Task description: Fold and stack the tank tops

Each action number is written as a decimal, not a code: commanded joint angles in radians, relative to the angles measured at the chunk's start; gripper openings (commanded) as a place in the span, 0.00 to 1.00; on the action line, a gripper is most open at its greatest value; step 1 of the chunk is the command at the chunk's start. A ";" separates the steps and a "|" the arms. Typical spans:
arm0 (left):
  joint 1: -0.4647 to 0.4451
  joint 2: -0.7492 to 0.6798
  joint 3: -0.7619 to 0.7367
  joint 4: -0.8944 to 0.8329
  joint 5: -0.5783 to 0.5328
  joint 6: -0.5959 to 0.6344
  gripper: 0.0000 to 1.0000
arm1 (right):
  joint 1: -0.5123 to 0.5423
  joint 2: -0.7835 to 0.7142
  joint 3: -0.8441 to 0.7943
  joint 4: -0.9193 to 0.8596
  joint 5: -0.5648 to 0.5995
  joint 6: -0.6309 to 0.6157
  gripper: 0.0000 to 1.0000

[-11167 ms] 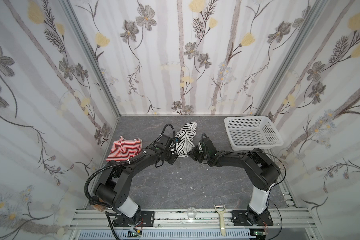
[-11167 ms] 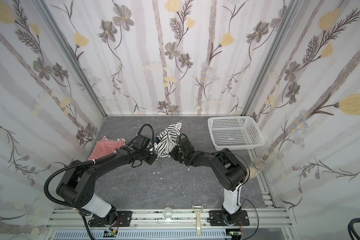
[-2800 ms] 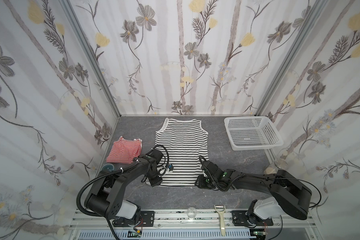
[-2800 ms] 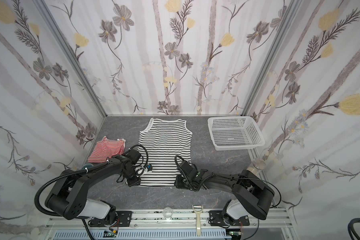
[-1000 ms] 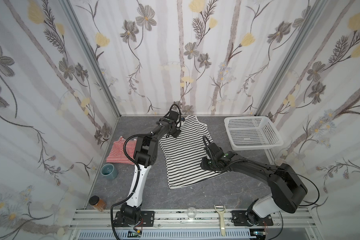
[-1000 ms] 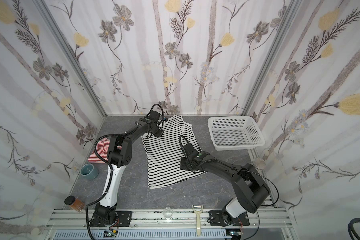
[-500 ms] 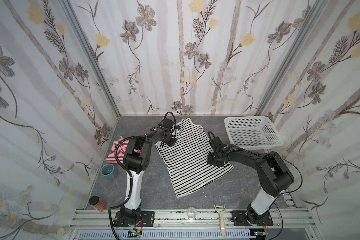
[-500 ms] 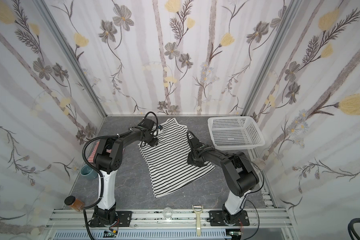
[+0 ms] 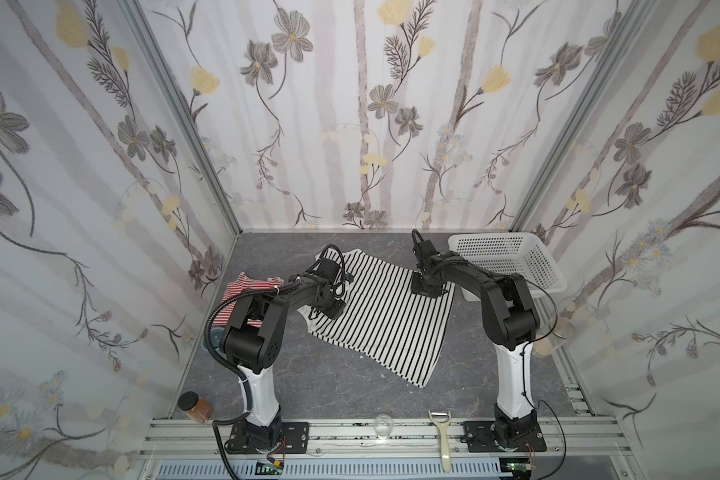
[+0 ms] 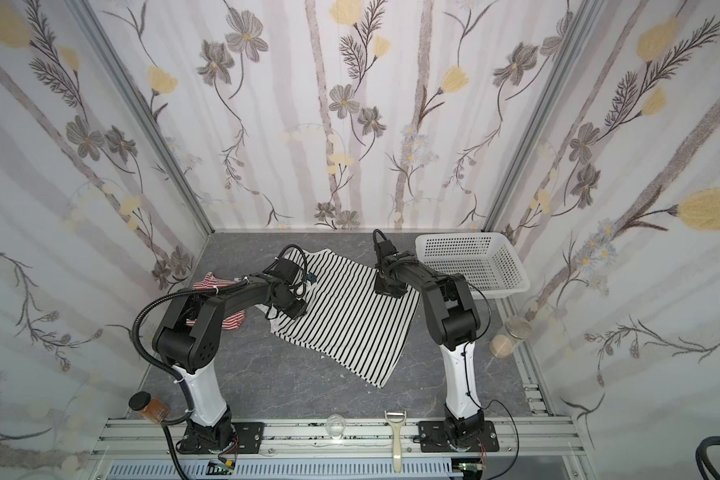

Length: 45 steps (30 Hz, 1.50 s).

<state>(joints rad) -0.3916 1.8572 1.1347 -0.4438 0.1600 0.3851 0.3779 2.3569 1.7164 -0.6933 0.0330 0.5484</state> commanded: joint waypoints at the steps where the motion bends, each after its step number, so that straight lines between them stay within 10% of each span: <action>1: -0.028 -0.054 -0.069 -0.026 0.037 -0.028 0.34 | -0.018 0.096 0.224 -0.127 -0.024 -0.055 0.46; 7: -0.040 -0.143 -0.064 -0.016 0.006 -0.048 0.34 | 0.001 0.080 0.426 -0.253 -0.001 -0.087 0.46; 17: -0.018 0.053 0.151 0.038 -0.033 -0.052 0.34 | 0.106 -0.450 -0.417 0.097 -0.038 -0.013 0.49; 25: 0.003 0.161 0.250 0.047 -0.062 -0.052 0.34 | 0.160 -0.559 -0.736 0.239 -0.079 0.073 0.50; 45: 0.046 0.047 0.016 0.083 -0.094 -0.113 0.34 | 0.020 -0.261 -0.475 0.172 -0.061 -0.021 0.49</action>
<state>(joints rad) -0.3477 1.9095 1.1664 -0.3069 0.0814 0.2874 0.4122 2.0563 1.2091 -0.4850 -0.0200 0.5583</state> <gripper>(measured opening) 0.339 0.490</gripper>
